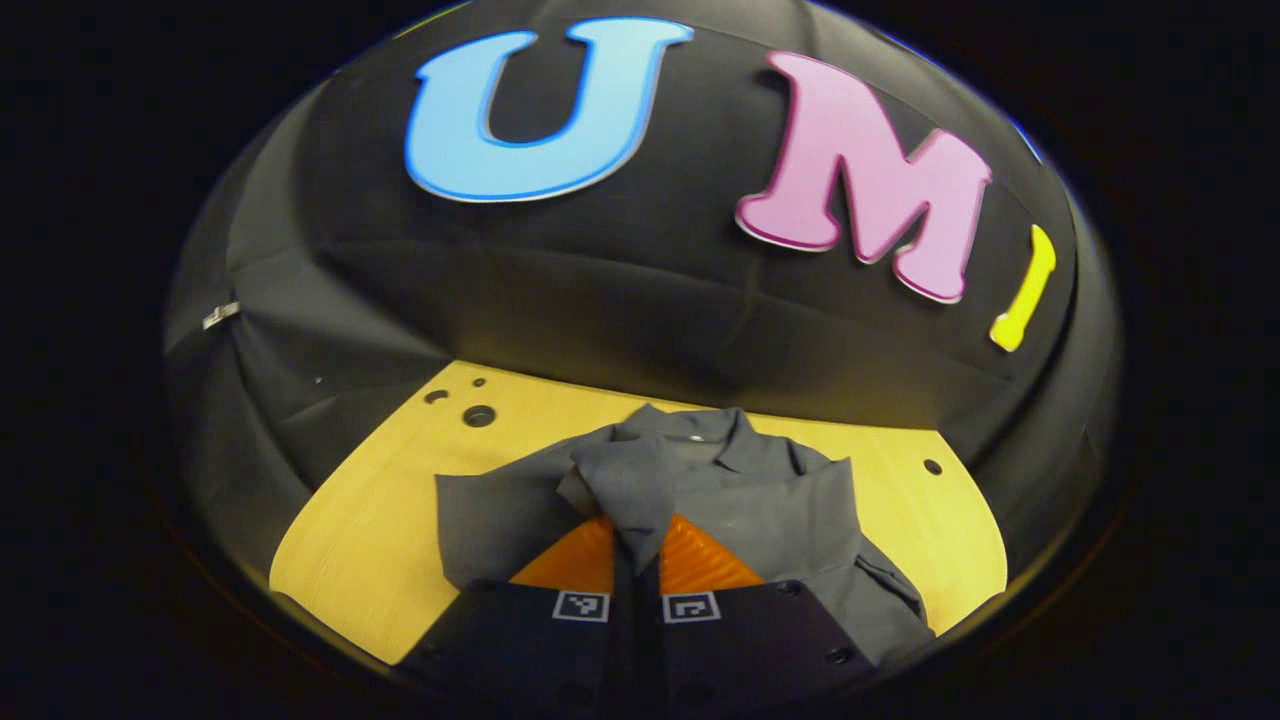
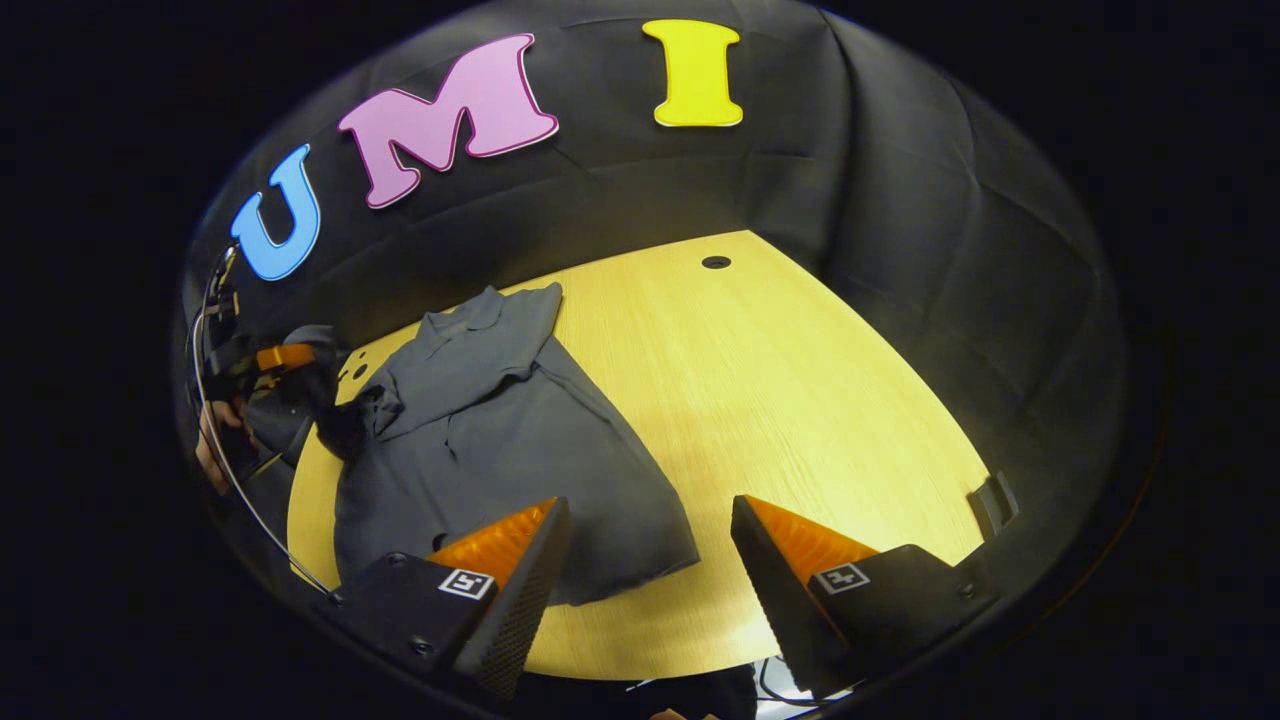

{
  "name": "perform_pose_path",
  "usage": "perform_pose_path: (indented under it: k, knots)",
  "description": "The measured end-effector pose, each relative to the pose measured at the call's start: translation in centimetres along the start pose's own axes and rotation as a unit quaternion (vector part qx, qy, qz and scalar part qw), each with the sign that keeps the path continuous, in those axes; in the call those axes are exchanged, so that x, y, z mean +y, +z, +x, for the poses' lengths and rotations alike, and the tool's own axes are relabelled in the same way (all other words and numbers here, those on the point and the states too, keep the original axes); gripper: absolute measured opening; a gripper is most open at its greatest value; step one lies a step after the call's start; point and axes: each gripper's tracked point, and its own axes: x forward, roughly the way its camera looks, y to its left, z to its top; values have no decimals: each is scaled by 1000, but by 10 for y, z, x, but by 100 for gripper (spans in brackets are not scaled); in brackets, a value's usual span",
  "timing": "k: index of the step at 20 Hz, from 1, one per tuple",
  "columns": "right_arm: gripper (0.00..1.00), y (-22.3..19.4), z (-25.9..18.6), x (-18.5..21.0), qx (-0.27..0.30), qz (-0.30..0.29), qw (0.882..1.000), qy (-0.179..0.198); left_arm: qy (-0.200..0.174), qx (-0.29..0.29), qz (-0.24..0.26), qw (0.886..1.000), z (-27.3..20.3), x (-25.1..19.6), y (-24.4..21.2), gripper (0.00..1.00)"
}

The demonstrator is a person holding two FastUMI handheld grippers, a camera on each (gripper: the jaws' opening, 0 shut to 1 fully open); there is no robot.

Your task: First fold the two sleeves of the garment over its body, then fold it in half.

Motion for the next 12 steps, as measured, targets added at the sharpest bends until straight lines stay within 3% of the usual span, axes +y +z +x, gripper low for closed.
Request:
perform_pose_path:
  k: [7, 12]
  knots:
    - [99, -8, 0, -3, 12, -18, 1000, 20, -85, 24, 77, 993, 29, -113, -11, 5]
    - [99, -4, -2, -23, 6, -10, 1000, 7, -134, 52, 79, 986, 50, -176, -27, 5]
